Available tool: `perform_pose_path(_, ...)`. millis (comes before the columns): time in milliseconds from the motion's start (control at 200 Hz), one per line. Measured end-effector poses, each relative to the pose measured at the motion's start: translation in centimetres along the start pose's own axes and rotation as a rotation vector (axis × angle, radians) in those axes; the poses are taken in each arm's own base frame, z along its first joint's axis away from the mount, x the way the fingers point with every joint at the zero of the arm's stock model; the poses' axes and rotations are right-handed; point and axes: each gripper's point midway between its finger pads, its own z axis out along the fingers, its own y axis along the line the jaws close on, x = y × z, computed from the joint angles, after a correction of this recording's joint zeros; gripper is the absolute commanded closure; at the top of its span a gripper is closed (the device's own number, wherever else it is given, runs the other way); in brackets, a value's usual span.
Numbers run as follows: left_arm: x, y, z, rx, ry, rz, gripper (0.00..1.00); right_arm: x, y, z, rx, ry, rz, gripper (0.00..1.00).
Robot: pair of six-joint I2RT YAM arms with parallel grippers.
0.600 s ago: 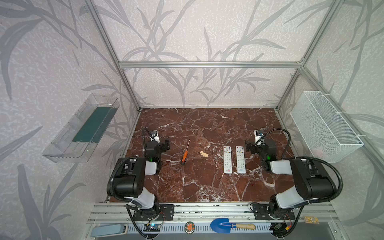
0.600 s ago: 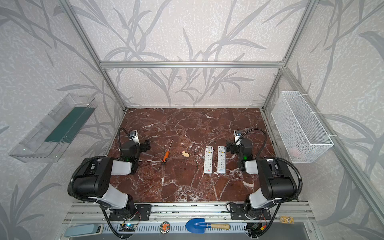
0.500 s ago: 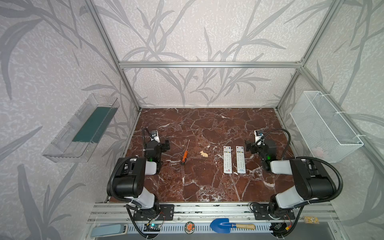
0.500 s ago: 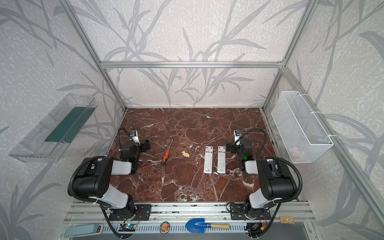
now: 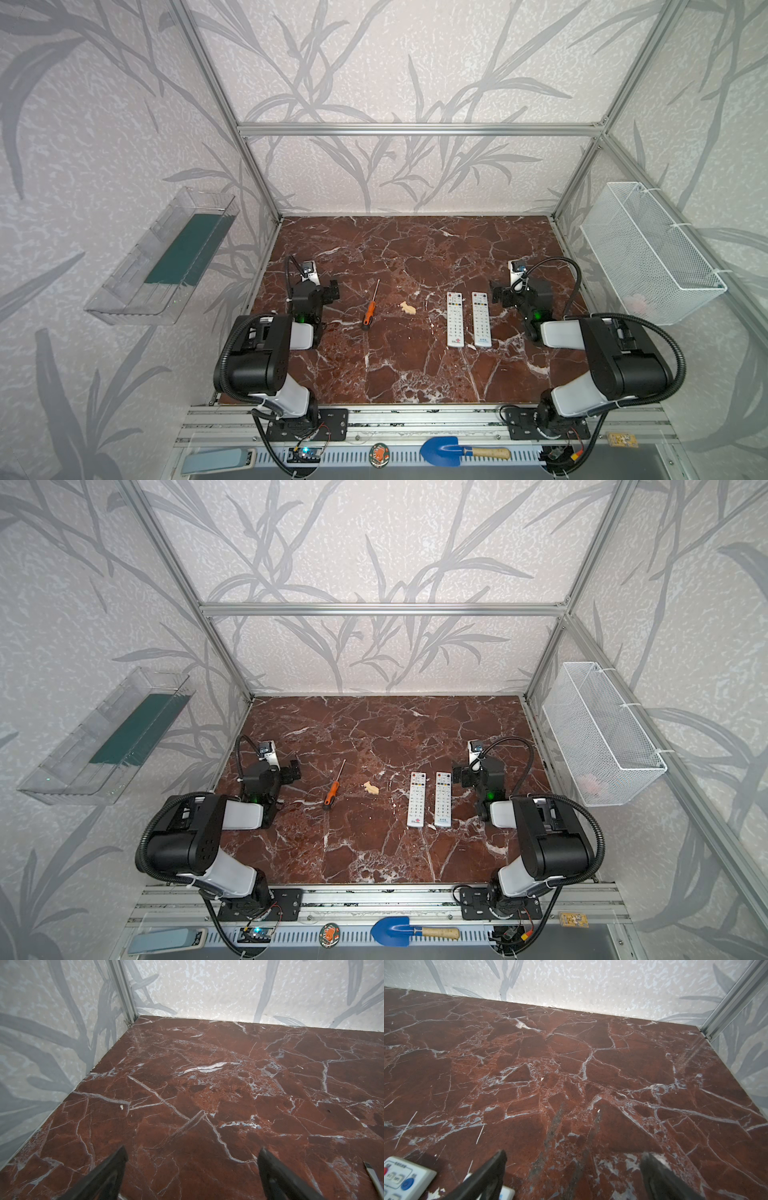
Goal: Unload the batteries from the remote control
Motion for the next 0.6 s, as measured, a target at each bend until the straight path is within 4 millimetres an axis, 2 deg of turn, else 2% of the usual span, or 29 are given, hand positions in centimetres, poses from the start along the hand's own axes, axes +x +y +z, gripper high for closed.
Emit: perform_pose_path(600,0.00,-0.15,-0.02,0.001,0.000,0.002,0.01,0.05,-0.09,-0.01,-0.003,0.002,0.006,0.01)
